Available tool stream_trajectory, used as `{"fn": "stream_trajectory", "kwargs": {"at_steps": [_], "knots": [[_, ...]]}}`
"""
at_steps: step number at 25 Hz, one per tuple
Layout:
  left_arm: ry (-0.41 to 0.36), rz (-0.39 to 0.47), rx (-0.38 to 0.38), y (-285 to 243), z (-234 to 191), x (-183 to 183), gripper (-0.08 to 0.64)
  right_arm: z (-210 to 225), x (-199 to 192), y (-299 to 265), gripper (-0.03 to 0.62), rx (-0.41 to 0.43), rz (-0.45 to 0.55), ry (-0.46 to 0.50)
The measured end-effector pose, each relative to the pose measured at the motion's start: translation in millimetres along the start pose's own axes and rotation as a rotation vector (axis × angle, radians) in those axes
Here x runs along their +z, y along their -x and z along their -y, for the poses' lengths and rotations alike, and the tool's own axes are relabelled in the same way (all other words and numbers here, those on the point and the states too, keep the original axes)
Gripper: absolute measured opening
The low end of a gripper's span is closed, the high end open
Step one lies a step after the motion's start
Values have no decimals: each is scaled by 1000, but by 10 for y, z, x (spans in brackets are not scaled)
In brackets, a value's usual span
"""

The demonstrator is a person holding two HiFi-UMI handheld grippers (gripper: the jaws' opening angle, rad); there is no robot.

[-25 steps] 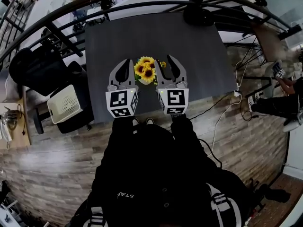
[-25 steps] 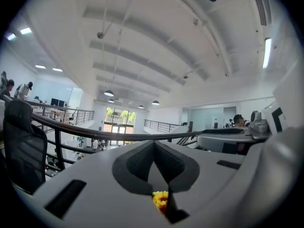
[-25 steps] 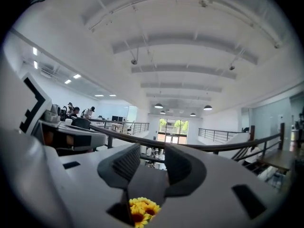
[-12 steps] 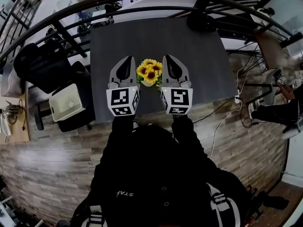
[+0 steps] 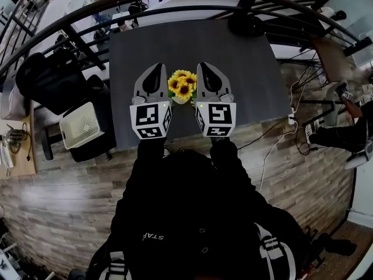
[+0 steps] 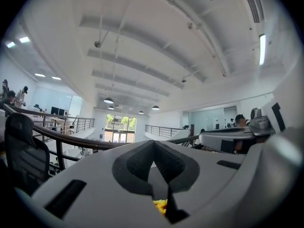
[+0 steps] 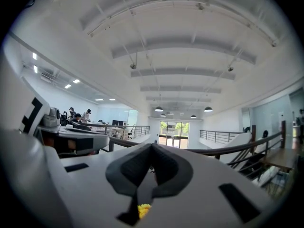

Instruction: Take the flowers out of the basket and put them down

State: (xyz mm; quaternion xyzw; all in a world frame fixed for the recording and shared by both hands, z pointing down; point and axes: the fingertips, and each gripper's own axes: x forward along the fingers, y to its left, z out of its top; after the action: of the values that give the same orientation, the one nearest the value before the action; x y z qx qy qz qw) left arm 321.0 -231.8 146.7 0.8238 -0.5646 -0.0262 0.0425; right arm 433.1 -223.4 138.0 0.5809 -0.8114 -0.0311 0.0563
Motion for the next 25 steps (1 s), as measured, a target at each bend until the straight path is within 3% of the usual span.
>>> {"fn": "stream_trajectory", "kwargs": {"at_steps": [25], "knots": [[-13, -22, -39, -85, 106, -115, 0, 37, -96, -39, 14, 2, -7, -13]]}}
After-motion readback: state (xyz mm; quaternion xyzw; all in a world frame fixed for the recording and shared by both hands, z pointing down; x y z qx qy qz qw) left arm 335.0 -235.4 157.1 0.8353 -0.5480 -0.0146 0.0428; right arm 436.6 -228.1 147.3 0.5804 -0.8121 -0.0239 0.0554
